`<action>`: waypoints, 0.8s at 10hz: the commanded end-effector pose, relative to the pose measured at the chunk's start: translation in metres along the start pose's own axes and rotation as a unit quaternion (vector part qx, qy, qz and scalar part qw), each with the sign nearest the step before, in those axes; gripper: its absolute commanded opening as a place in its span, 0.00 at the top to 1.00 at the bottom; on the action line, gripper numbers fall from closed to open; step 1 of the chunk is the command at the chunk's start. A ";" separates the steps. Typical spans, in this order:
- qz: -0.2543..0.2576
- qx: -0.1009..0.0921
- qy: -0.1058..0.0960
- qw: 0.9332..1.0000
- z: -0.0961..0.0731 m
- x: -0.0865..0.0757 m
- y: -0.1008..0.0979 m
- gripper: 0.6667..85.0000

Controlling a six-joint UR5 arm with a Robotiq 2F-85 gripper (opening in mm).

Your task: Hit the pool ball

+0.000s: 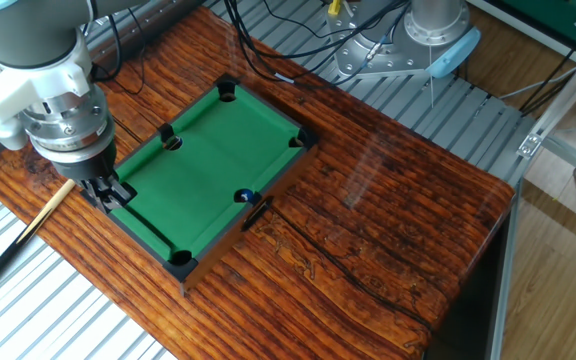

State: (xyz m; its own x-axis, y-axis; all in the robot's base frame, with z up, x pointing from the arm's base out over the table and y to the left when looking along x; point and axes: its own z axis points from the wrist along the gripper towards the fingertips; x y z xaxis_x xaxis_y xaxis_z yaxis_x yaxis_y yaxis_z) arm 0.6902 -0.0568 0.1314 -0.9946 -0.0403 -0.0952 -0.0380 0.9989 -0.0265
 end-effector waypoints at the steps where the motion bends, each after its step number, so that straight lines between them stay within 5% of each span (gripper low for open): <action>1: 0.004 -0.006 -0.002 1.000 -0.001 -0.001 0.002 1.00; 8: 0.004 -0.009 -0.002 1.000 -0.002 -0.001 0.003 1.00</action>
